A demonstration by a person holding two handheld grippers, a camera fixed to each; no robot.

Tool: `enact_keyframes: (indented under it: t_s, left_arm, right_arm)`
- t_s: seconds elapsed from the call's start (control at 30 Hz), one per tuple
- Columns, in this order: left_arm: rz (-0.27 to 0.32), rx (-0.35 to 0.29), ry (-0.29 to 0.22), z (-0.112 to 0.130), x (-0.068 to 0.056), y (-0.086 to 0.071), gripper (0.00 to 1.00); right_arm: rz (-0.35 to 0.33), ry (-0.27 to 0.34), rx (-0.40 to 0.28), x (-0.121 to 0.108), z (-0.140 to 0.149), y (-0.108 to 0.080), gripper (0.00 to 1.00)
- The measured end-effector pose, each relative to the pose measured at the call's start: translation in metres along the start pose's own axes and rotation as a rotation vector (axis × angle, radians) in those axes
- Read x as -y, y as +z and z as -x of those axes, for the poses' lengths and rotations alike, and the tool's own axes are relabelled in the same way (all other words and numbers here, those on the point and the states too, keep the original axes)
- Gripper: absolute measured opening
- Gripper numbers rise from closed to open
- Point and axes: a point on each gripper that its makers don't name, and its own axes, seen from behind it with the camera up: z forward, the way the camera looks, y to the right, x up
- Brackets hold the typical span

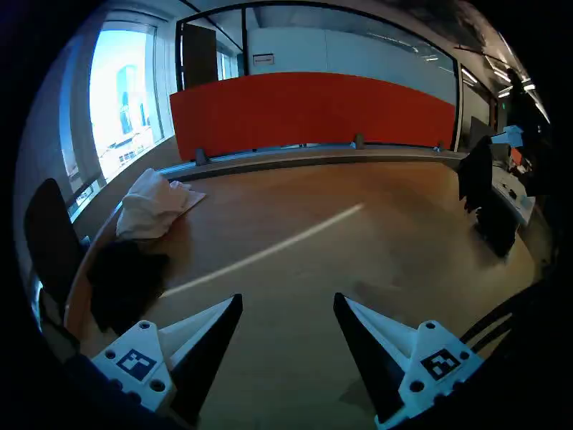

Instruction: Fold towel

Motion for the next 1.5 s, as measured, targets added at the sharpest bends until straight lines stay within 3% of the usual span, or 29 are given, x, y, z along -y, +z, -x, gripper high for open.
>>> enact_keyframes:
  t_s: [0.27, 0.57, 1.1, 1.5]
  left_arm:
    - [0.002, 0.005, 0.005, -0.003, -0.005, 0.004, 0.94]
    - [0.008, 0.004, 0.019, -0.008, -0.012, 0.008, 0.94]
    - [0.019, 0.006, 0.032, -0.009, -0.021, 0.008, 0.94]
    - [0.035, 0.002, 0.048, -0.012, -0.029, 0.005, 0.94]
  right_arm:
    - [0.066, 0.029, 0.025, -0.045, 0.012, -0.008, 0.07]
    - [0.121, 0.048, 0.062, -0.081, 0.032, -0.014, 0.07]
    - [0.169, 0.077, 0.098, -0.102, 0.06, -0.029, 0.07]
    - [0.227, 0.119, 0.14, -0.123, 0.101, -0.062, 0.07]
